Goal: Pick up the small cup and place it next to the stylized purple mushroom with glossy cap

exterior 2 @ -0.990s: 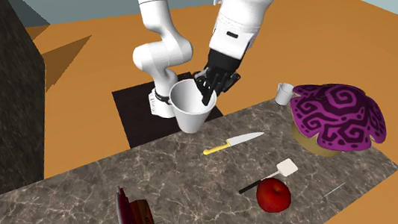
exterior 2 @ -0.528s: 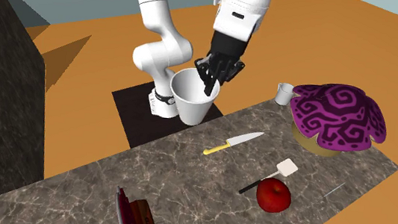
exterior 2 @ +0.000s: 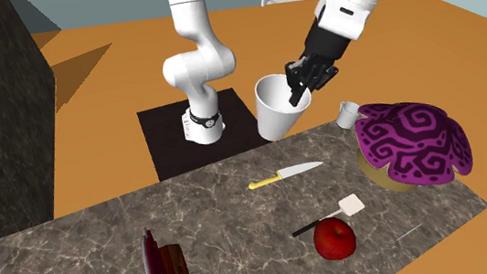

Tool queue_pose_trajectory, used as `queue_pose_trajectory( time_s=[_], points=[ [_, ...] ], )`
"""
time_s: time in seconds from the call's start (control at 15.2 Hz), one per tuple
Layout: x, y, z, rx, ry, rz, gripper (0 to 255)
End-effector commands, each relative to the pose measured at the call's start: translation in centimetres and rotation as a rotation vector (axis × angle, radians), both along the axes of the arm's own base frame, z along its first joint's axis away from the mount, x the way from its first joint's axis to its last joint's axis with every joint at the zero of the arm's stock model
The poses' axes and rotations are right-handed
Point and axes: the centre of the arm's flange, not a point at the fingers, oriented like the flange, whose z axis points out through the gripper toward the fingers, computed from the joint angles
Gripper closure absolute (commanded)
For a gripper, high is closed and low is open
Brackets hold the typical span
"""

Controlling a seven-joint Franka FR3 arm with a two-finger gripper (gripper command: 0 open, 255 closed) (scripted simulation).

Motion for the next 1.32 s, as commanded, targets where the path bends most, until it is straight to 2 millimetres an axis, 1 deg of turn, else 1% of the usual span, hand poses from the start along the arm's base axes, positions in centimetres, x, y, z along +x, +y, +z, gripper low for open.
queue_pose_trajectory(
  time_s=[0.0, 0.59, 0.66, 1.25],
  points=[
    [0.1, 2.7, 0.2, 0.001, 0.000, -0.001, 255],
    [0.7, 14.6, 0.2, 0.001, 0.000, -0.001, 255],
    [0.8, 16.3, 0.2, 0.001, 0.000, -0.001, 255],
    [0.8, 16.3, -4.5, 0.001, 0.000, -0.001, 255]
  ],
)
